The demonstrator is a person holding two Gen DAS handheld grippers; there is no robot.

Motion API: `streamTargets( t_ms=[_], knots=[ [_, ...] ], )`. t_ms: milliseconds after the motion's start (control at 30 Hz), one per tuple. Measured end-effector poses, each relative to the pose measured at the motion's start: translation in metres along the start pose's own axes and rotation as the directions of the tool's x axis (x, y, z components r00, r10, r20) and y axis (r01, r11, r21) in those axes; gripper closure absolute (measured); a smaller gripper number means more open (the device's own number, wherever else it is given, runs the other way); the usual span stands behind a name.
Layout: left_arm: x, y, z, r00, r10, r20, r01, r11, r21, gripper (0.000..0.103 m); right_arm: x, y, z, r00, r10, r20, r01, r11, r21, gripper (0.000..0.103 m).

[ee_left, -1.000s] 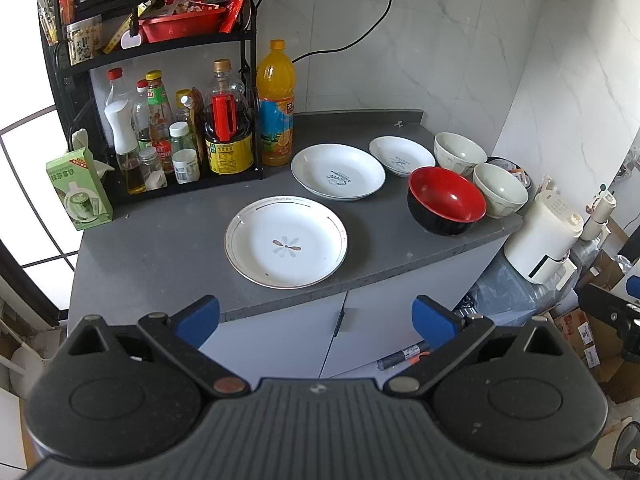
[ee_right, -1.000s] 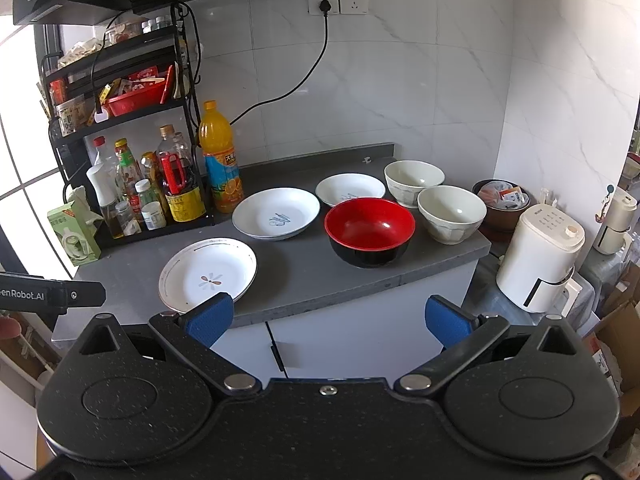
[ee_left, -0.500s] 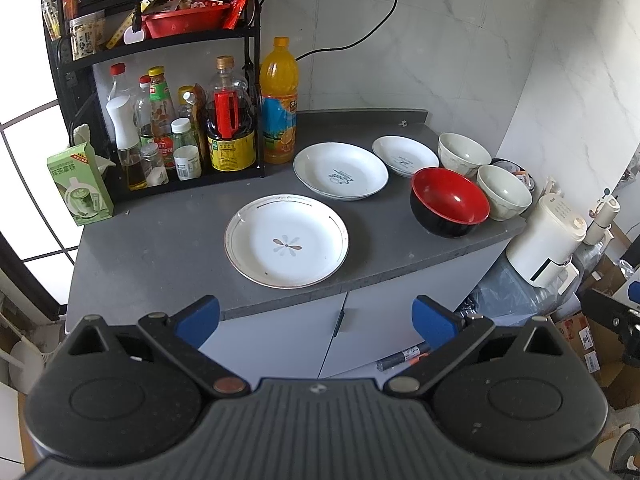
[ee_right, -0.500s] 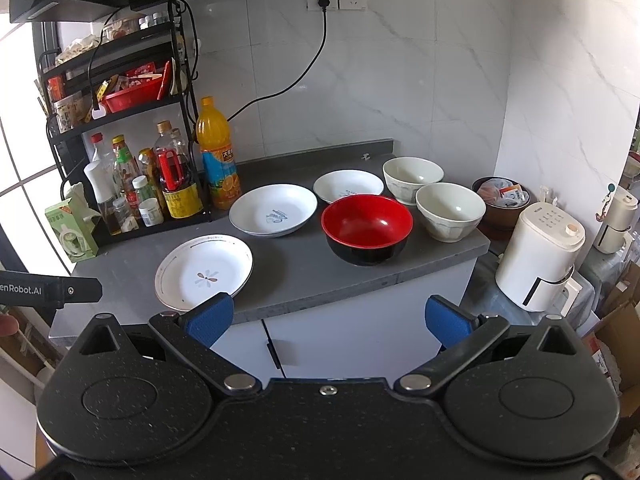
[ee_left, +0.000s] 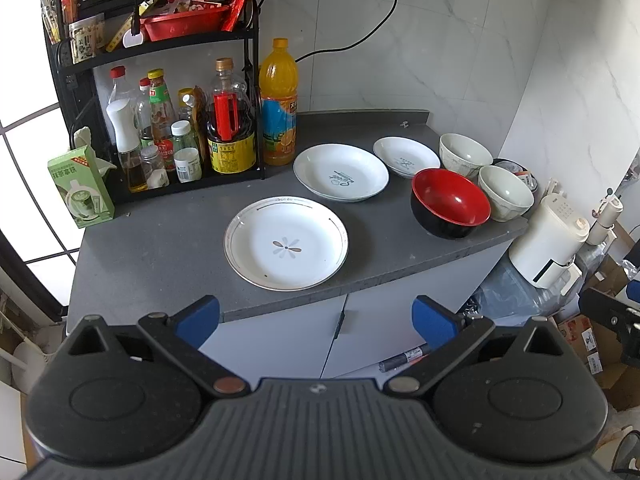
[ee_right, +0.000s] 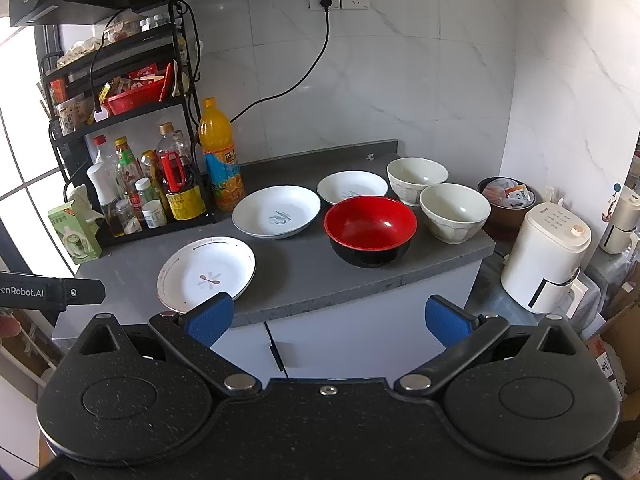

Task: Organize plates and bowls

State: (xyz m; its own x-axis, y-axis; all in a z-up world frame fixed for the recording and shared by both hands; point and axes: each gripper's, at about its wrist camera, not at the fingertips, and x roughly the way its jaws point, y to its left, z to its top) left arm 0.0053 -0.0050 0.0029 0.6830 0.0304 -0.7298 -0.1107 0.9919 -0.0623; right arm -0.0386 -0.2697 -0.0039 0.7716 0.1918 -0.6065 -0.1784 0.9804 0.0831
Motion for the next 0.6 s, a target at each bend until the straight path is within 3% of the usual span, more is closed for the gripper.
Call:
streamTargets(
  t_ms=[433, 600],
  knots=[
    [0.004, -0.001, 0.012, 1.0, 0.012, -0.009, -0.012, 1.0, 0.015, 0.001, 0.008, -0.006, 0.006, 1.0, 0.018, -0.014, -0.017, 1.0, 0.017, 0.0],
    [0.02, -0.004, 0.025, 1.0, -0.009, -0.018, 0.009, 1.0, 0.028, 0.002, 0.021, -0.014, 0.01, 1.0, 0.007, -0.019, -0.006, 0.997, 0.073, 0.0]
  ],
)
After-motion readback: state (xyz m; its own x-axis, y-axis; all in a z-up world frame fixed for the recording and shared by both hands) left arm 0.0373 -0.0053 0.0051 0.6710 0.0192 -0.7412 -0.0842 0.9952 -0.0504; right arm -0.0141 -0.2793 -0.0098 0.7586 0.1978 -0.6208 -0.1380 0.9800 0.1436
